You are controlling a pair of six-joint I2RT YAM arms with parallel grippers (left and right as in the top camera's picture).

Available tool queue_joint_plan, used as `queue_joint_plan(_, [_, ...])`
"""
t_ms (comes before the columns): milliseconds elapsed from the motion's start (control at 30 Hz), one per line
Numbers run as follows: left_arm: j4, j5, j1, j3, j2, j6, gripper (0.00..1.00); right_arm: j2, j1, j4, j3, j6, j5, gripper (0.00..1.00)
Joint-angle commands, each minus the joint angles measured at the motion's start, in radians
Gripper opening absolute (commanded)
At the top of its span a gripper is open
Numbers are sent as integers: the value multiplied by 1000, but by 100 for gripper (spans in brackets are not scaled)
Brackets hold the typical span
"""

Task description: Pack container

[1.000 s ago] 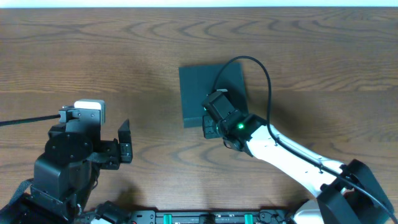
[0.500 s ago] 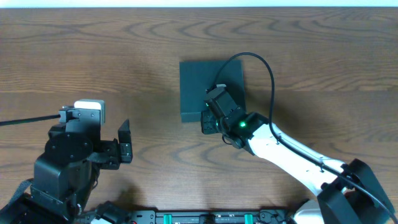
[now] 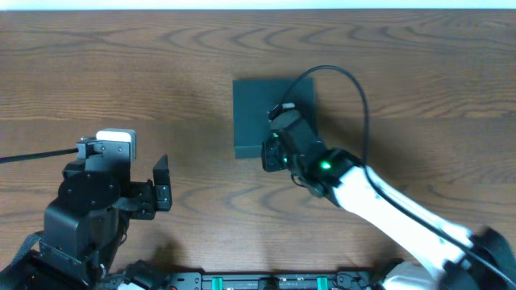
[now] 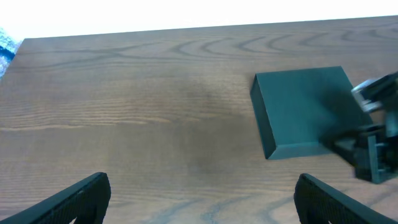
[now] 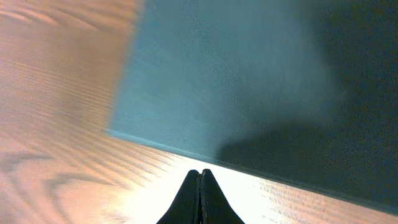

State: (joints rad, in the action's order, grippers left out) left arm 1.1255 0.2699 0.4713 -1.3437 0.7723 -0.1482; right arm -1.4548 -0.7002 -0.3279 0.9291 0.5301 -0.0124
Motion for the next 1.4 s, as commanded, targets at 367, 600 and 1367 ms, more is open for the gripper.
queue_joint_plan(367, [1,18,-6,-13,0,18,95,435,316,-211,2,-305,-5,1])
queue_joint_plan(600, [1,18,-6,-13,0,18,95,715,561,-103,-163,-435,187,2])
queue_joint_plan(1367, [2,18,-6,-13,0,18,96,1289,662,554,-745,-513,150,99])
